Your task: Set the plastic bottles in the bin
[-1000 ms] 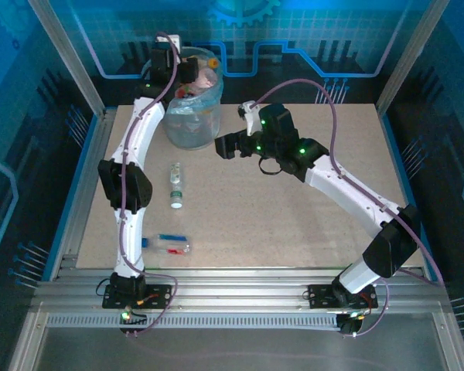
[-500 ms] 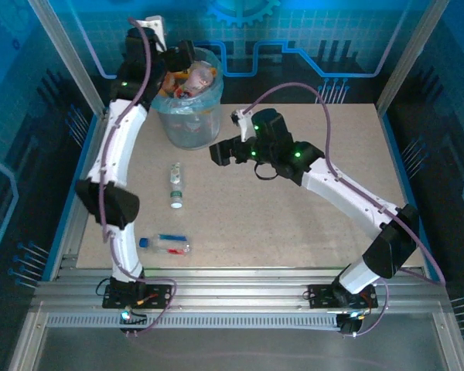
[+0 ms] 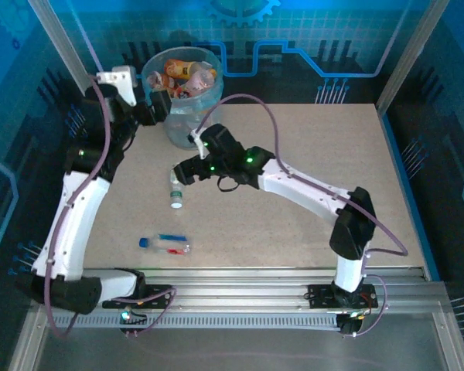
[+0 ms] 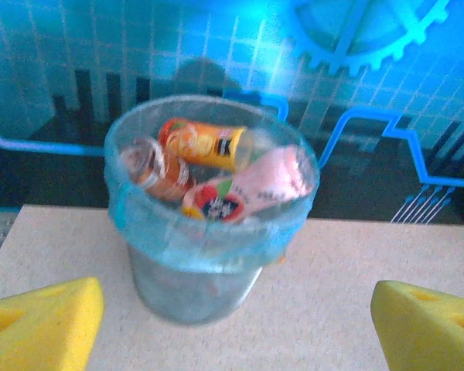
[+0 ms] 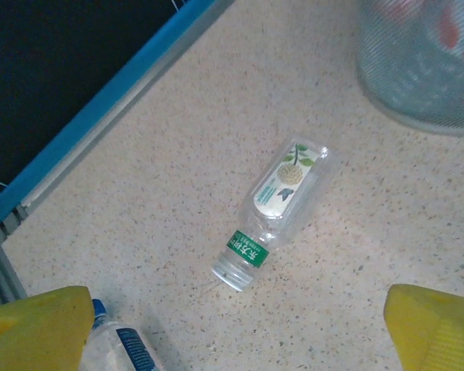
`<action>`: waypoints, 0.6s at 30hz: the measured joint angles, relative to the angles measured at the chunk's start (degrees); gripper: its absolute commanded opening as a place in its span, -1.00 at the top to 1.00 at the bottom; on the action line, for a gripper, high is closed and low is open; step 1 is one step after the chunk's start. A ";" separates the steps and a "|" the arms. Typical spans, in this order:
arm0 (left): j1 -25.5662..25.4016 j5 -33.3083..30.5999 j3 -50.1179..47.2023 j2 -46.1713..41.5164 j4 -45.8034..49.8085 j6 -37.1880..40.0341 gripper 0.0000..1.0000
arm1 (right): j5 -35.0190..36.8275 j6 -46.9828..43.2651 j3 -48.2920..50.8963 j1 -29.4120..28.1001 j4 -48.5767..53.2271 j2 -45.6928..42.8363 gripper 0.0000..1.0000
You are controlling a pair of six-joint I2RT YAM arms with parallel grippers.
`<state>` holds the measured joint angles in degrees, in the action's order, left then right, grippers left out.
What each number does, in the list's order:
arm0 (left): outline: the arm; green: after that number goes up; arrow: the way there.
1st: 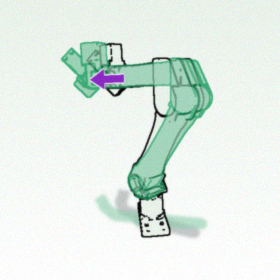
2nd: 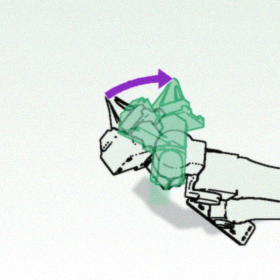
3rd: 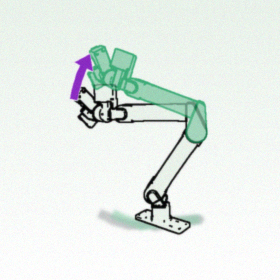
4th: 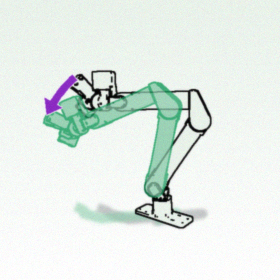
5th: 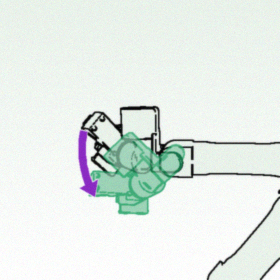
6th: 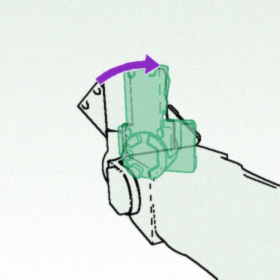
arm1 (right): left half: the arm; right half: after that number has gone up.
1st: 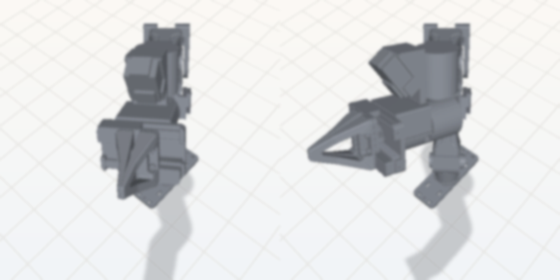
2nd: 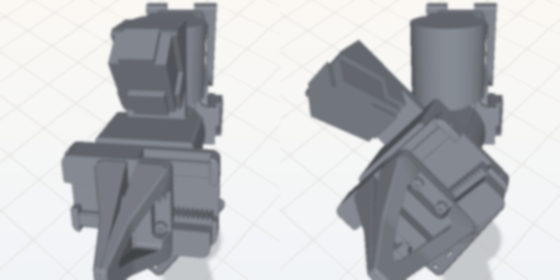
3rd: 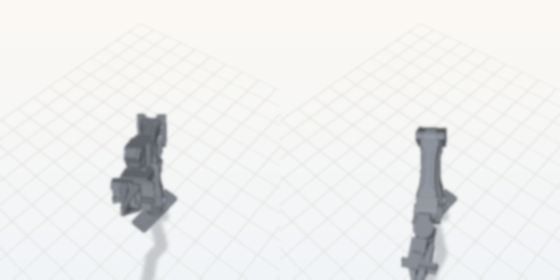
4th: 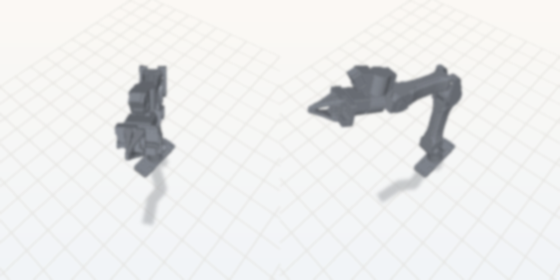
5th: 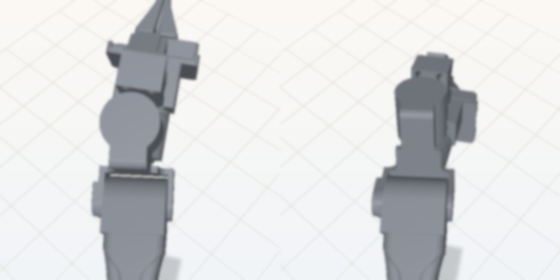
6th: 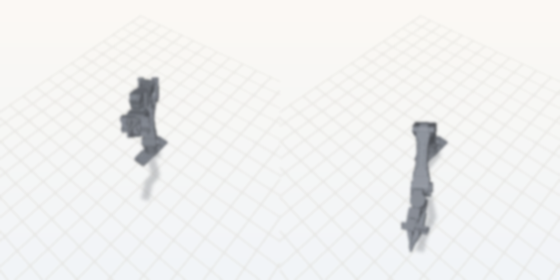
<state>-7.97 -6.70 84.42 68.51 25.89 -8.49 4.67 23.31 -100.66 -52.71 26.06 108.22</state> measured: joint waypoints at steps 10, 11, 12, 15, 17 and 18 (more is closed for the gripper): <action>0.00 0.07 -13.62 -13.79 3.89 -1.88 -0.80 | 4.15 3.13 -11.61 -2.45 5.09 15.06 -0.89; 0.00 0.07 -14.88 -14.78 4.35 -2.16 -0.80 | 4.35 3.37 -12.39 -2.54 5.60 16.48 -0.88; 0.00 0.07 -16.13 -15.63 4.63 -2.25 -0.80 | 4.42 3.63 -13.05 -2.62 6.03 17.73 -0.87; 0.00 -0.15 -19.58 -17.70 5.73 -2.84 -0.80 | 4.85 4.22 -15.47 -2.71 7.45 21.68 -0.84; 0.00 -0.66 -21.59 -18.95 6.25 -3.28 -0.80 | 5.03 4.63 -17.68 -2.73 8.13 24.63 -0.83; 0.00 -1.01 -22.21 -19.45 6.67 -3.43 -0.80 | 5.01 4.81 -18.58 -2.73 8.31 25.90 -0.82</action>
<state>-7.97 -7.70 62.22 49.06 32.56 -11.92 9.67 28.12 -119.24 -55.44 34.37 134.13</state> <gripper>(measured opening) 0.900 0.917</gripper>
